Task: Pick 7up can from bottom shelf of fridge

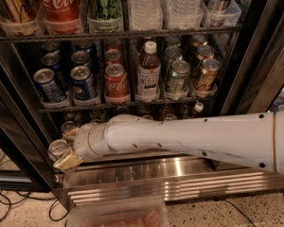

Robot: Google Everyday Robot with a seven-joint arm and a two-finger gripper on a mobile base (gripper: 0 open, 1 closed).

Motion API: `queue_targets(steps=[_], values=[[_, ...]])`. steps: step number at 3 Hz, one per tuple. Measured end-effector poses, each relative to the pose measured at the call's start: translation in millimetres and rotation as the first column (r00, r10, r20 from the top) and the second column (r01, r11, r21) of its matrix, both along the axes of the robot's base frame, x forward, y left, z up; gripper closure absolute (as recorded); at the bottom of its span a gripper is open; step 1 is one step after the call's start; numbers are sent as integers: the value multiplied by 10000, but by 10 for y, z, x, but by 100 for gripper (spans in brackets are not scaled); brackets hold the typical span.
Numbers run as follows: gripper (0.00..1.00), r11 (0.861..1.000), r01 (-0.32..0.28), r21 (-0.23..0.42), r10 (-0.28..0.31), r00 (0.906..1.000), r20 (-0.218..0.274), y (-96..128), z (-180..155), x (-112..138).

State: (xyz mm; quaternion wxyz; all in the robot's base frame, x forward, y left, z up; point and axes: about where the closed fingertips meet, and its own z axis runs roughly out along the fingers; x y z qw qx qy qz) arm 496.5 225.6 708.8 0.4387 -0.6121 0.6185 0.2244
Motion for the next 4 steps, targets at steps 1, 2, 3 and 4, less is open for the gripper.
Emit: queue_targets(steps=[1, 2, 3, 4], values=[[100, 9999, -122, 72, 123, 9999, -57, -23, -13, -39], [100, 9985, -439, 338, 452, 9982, -389, -114, -34, -186], [100, 9965, -615, 567, 658, 9949, -768, -322, -13, -392], [100, 9948, -724, 713, 794, 9917, -1013, -532, 57, -571]])
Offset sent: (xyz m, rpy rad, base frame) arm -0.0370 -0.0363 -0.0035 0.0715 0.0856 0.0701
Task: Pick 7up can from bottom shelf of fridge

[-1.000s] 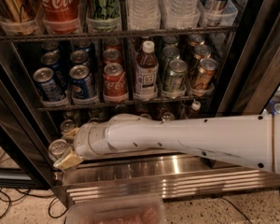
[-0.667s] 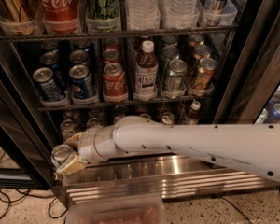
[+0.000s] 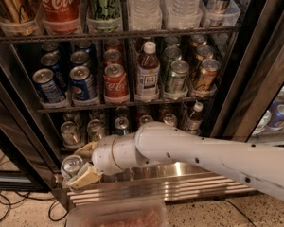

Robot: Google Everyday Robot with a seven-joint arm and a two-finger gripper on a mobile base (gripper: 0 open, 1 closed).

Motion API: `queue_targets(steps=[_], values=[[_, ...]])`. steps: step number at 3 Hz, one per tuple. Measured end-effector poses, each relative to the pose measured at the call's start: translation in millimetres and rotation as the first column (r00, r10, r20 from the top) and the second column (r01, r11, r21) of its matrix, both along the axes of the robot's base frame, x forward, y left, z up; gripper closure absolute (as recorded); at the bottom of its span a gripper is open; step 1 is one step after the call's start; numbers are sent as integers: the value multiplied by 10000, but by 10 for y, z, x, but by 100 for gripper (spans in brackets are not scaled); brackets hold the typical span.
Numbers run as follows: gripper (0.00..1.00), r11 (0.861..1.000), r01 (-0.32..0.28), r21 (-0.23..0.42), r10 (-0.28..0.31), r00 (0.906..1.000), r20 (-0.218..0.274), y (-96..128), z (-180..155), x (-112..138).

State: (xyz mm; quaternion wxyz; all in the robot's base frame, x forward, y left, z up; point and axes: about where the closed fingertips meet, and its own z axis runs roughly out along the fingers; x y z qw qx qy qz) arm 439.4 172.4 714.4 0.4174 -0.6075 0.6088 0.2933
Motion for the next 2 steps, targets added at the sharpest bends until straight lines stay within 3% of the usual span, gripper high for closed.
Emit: queue_targets(steps=[2], values=[[100, 9985, -308, 451, 327, 9985, -428, -363, 224, -272]])
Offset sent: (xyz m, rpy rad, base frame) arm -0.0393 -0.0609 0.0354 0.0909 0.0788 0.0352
